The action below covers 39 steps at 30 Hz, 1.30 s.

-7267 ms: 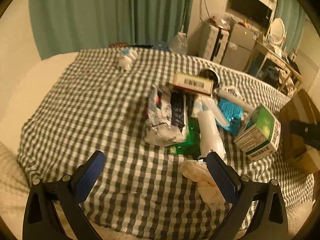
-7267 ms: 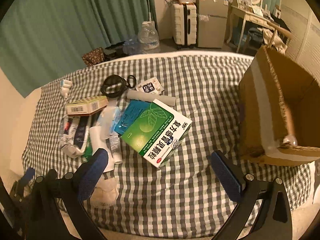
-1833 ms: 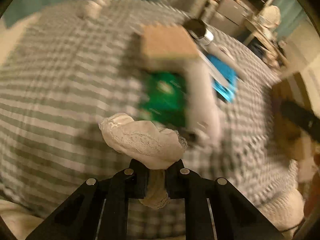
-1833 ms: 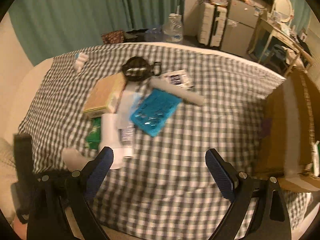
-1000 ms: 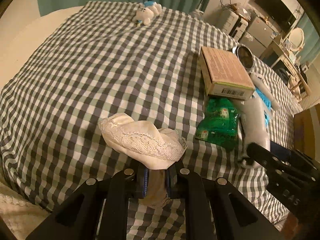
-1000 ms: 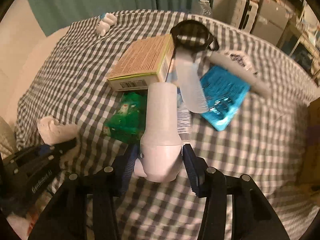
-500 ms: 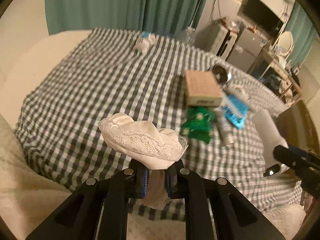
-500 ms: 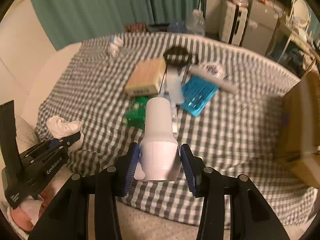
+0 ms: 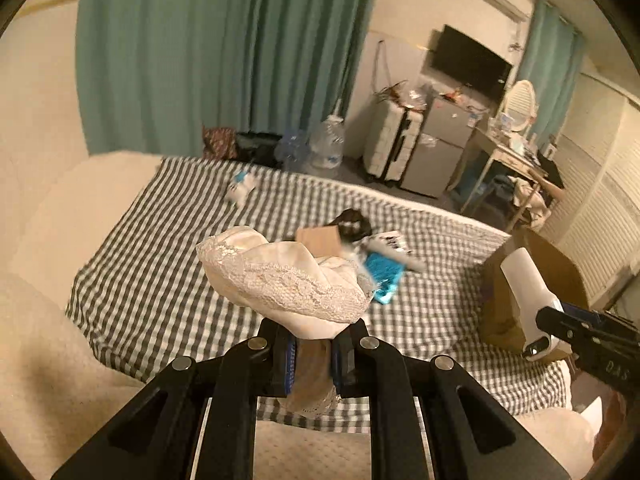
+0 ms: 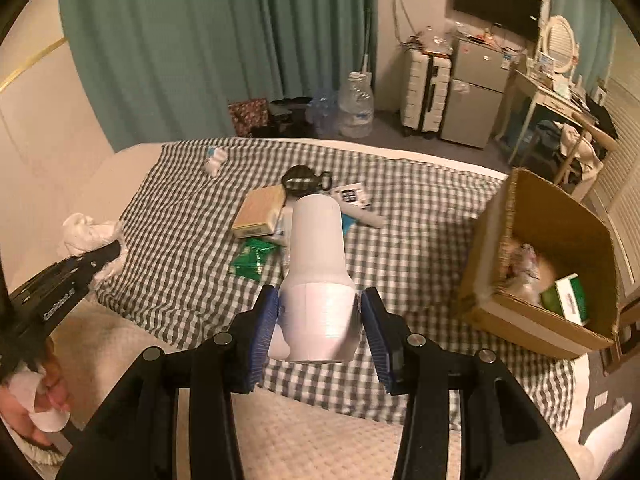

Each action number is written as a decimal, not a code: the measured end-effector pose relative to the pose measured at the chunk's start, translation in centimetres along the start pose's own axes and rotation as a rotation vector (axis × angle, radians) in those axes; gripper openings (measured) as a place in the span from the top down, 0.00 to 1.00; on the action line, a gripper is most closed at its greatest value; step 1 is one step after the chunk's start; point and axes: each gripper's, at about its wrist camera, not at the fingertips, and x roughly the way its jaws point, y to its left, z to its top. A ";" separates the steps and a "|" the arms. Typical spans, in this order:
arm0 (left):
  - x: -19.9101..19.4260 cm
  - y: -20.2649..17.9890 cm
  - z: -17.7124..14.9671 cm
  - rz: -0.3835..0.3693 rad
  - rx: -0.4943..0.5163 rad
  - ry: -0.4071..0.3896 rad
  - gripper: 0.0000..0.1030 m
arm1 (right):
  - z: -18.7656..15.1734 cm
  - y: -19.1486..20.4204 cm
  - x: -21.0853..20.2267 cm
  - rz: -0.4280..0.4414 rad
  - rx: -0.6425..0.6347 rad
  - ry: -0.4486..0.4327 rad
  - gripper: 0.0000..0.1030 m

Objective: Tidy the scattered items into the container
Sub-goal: 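Carry the white cloth and white bottle into the cardboard box and release both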

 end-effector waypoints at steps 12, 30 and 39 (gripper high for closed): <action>1.1 -6.7 0.8 -0.099 0.056 0.023 0.87 | 1.6 -9.0 -3.8 -0.057 0.138 -0.126 0.58; 12.1 -32.1 0.7 -0.433 0.349 0.145 0.87 | 0.0 -27.2 -0.3 -0.265 0.435 -0.041 0.58; 17.1 -38.3 -1.1 -0.443 0.433 0.243 0.85 | -1.4 -30.9 1.6 -0.286 0.533 -0.007 0.58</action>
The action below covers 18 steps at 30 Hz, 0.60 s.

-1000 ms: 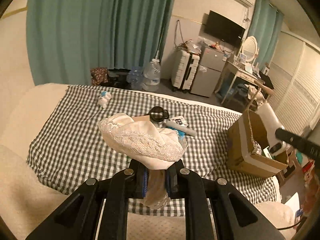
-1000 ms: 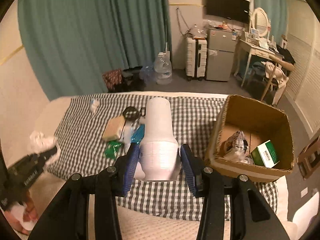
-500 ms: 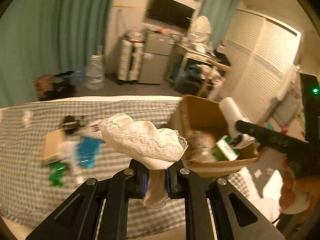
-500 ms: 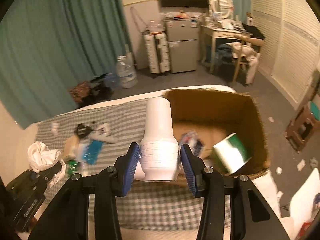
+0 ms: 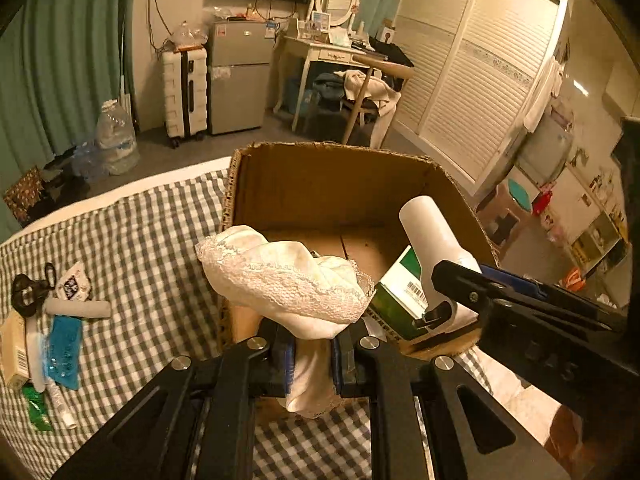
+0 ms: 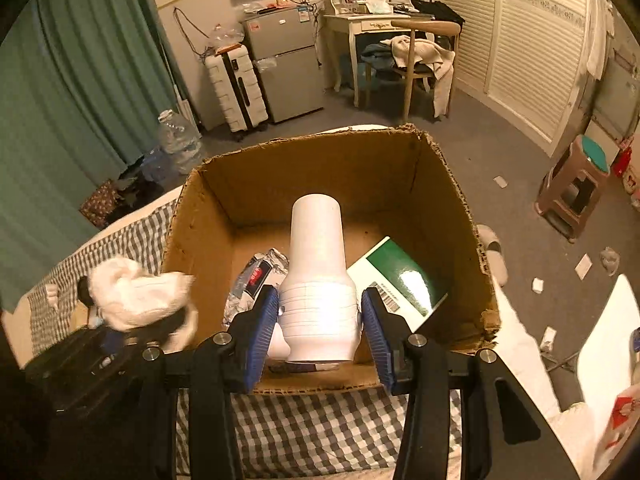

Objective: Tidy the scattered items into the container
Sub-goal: 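Carry the white cloth and white bottle into the cardboard box and release both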

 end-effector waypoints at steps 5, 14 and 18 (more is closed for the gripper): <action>0.0 0.9 0.0 -0.025 -0.045 0.009 0.23 | 0.6 -0.6 -0.8 0.042 0.058 -0.033 0.31; -5.6 1.6 1.6 -0.002 -0.035 -0.090 0.08 | 0.6 -1.8 -2.6 0.053 0.173 -0.093 0.20; -9.6 3.2 1.0 0.053 -0.021 -0.121 0.01 | 0.3 -1.8 -3.1 0.091 0.155 -0.097 0.20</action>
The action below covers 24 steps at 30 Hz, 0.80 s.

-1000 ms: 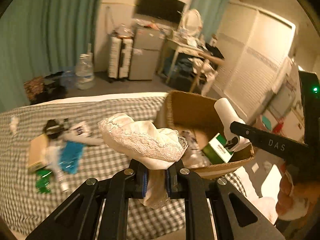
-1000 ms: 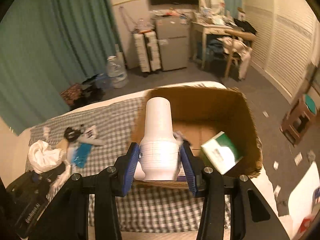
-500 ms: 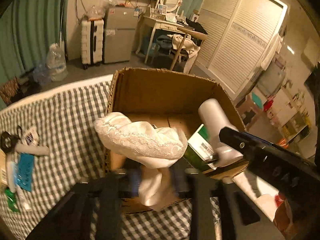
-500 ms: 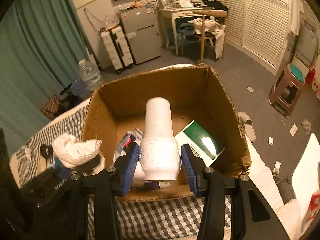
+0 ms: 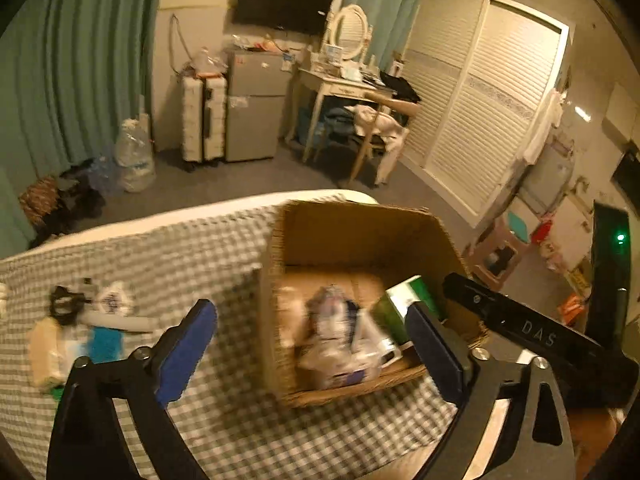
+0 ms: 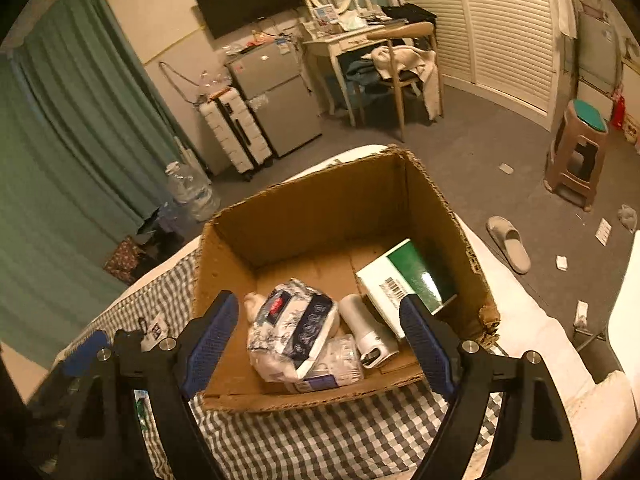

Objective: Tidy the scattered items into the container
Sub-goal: 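Carry the white cloth and white bottle into the cardboard box and release both, then grasp the tan paper box with the left tool while the right tool grasps the clear comb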

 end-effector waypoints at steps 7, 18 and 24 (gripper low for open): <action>-6.7 10.1 -4.3 0.293 -0.001 -0.031 0.00 | -1.9 4.4 -0.3 0.103 -0.099 0.015 0.18; -10.6 28.3 -18.0 0.577 -0.414 0.008 0.00 | -11.3 17.1 3.8 0.222 -0.360 0.209 0.13; -8.1 30.5 -22.4 0.610 -0.480 0.037 0.00 | -16.8 23.0 5.2 0.166 -0.580 0.164 0.13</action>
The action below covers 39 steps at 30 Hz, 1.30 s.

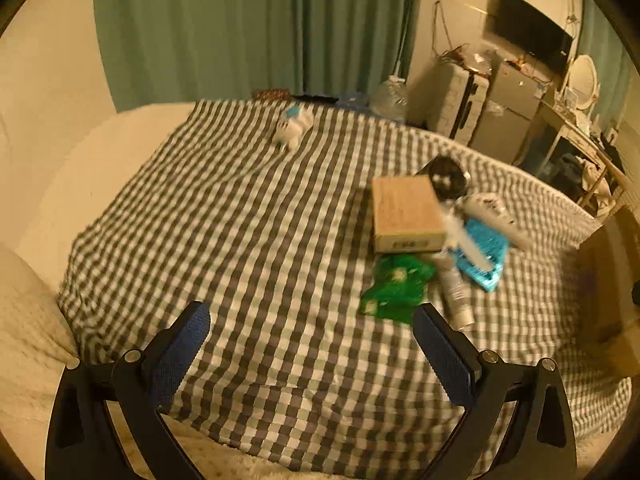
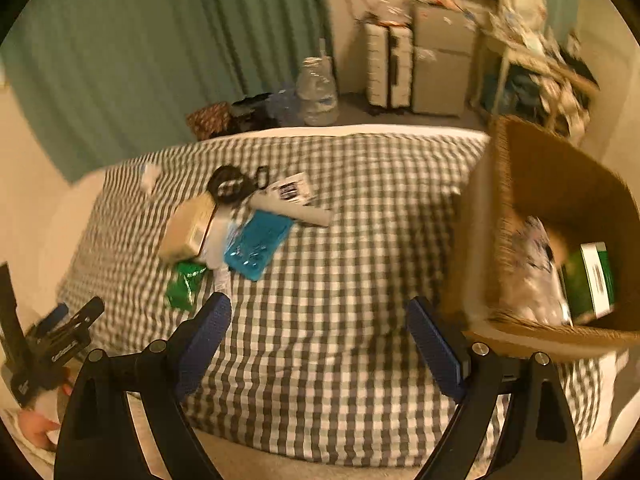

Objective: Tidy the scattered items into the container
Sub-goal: 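Grasp the tan paper box with the left tool while the right tool grasps the clear comb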

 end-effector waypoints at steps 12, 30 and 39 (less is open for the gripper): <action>4.5 1.2 1.7 -0.138 -0.131 -0.011 0.00 | 1.4 7.7 8.9 0.023 -0.059 -0.077 0.13; 9.2 -2.1 4.4 -0.128 -0.067 -0.063 0.00 | 3.2 10.2 19.3 0.054 -0.191 0.026 0.70; 14.4 -6.0 6.3 -0.285 -0.018 0.017 0.00 | 2.2 8.2 19.2 0.032 -0.218 0.065 0.74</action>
